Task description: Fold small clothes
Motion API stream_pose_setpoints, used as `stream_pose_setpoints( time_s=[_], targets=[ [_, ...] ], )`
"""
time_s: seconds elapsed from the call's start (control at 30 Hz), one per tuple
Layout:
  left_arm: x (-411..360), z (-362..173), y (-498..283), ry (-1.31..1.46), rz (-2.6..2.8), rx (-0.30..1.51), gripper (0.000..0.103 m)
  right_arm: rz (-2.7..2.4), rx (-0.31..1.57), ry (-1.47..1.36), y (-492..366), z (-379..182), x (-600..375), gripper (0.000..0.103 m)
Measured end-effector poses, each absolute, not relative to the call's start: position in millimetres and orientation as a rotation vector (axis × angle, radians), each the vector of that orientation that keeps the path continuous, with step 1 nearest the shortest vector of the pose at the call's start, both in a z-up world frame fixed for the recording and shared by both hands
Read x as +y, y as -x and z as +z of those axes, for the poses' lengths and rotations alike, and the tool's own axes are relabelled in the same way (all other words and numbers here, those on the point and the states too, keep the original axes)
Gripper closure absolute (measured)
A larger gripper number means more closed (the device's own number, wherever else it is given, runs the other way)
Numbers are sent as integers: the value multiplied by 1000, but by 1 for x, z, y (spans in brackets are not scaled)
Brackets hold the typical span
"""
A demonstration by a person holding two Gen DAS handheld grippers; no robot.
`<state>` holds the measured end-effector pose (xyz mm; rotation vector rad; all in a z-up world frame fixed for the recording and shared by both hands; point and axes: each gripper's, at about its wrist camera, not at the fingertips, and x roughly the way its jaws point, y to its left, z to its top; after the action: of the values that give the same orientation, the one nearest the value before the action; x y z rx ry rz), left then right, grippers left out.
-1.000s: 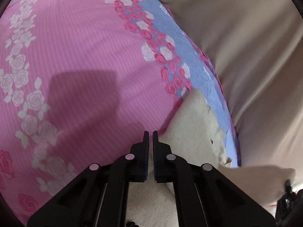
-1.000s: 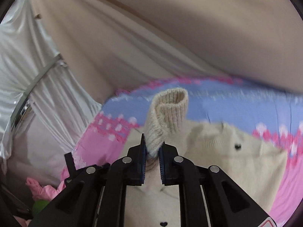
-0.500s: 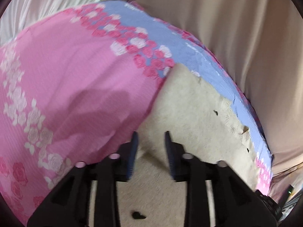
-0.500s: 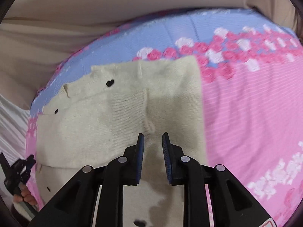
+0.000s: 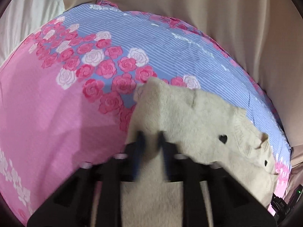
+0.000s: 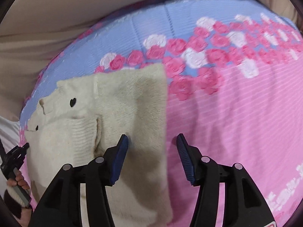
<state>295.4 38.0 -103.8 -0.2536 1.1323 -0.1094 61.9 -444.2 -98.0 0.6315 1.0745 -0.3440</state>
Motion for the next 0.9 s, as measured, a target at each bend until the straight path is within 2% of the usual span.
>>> stream_pose_setpoints(
  time_s=[0.03,0.13,0.2,0.27,0.3,0.33,0.4,0.53,0.57,0.6,0.67,0.83,0.9],
  targets=[
    [41,-102,-297,267,-106,1120,96,-313,1053,-649,-64,-91,-443,90],
    [56,-94,-300,302,-80,1083,97,-297,938,-608,-56,-62,-437,91],
    [60,-100,-304,285,-62,1094,97,-323,950,-601,-53,-71,-444,91],
    [58,-112,-308,248,-55,1101,96,-360,1058,-608,-55,-105,-453,89],
    [55,-111,-307,217,-61,1085,95,-354,1037,-609,-52,-108,-454,88],
    [52,-110,-306,190,-65,1083,95,-370,1036,-618,-49,-104,-454,79],
    [50,-101,-301,191,-86,1086,91,-391,985,-651,-40,-88,-452,72],
    [57,-70,-270,193,-127,1034,89,-356,854,-702,-5,-47,-438,71],
    [58,-66,-260,182,-127,1031,79,-337,851,-697,2,-42,-429,71],
    [62,-63,-250,173,-125,1032,64,-311,867,-666,5,-37,-415,71],
    [74,-60,-222,199,-116,1025,57,-263,903,-596,-1,-30,-384,71],
    [98,-97,-185,258,-62,1139,57,-157,971,-446,-31,-44,-325,71],
    [101,-107,-180,257,-36,1158,63,-170,1034,-434,-49,-68,-318,71]
  ],
)
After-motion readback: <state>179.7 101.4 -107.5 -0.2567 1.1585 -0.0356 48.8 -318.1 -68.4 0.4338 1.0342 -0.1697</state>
